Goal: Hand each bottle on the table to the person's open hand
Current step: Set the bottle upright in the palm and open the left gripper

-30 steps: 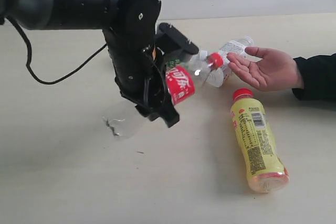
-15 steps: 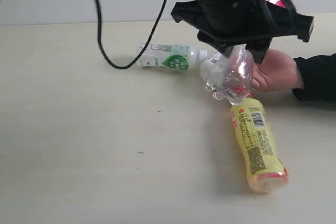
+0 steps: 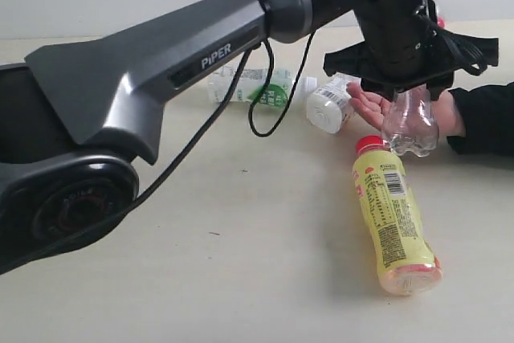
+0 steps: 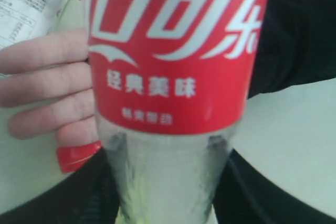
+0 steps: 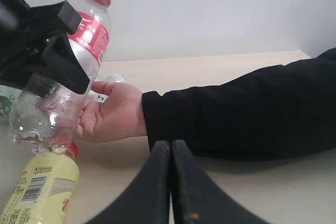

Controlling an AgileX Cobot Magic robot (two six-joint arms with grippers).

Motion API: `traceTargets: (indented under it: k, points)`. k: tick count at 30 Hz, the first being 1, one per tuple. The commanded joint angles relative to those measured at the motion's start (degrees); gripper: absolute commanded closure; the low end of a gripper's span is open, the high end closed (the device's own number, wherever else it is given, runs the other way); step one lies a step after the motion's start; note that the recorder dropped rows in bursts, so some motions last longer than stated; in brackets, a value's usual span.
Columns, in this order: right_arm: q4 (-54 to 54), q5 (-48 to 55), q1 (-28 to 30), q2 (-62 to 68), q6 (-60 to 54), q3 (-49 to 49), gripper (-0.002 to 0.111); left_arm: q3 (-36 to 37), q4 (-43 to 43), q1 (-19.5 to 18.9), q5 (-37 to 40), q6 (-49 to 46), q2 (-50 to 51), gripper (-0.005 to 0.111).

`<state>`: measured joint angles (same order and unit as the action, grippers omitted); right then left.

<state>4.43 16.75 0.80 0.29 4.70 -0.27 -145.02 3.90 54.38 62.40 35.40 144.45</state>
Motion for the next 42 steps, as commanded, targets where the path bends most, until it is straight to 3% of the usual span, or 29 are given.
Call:
traceTargets:
  k: [1,5,15,17,23,27,33,42]
  points:
    - [0.07,-0.44,0.15,-0.29,-0.09,0.27,0.108,-0.91,12.53,-3.97,-3.79,0.90,3.04,0.107]
    - [0.07,-0.44,0.15,-0.29,-0.09,0.27,0.108,-0.91,23.44,-6.52,-6.30,-2.33,5.17,0.107]
    - [0.07,-0.44,0.15,-0.29,-0.09,0.27,0.108,-0.91,24.94,-7.73,-9.05,-2.80,7.41,0.107]
    - [0.07,-0.44,0.15,-0.29,-0.09,0.27,0.108,-0.91,24.94,-7.86,-9.18,-2.80,7.51,0.102]
    - [0.07,-0.44,0.15,-0.29,-0.09,0.27,0.108,-0.91,25.24,-7.99,-9.79,-2.08,7.51,0.040]
    - [0.07,-0.44,0.15,-0.29,-0.09,0.27,0.108,-0.91,25.24,-7.99,-10.70,-3.52,7.40,0.024]
    - [0.07,-0.44,0.15,-0.29,-0.09,0.27,0.108,-0.91,24.82,-8.04,-9.41,-3.91,6.48,0.023]
    - [0.07,-0.57,0.15,-0.29,-0.09,0.27,0.108,-0.91,19.21,-8.60,1.19,-7.36,-0.04,0.023]
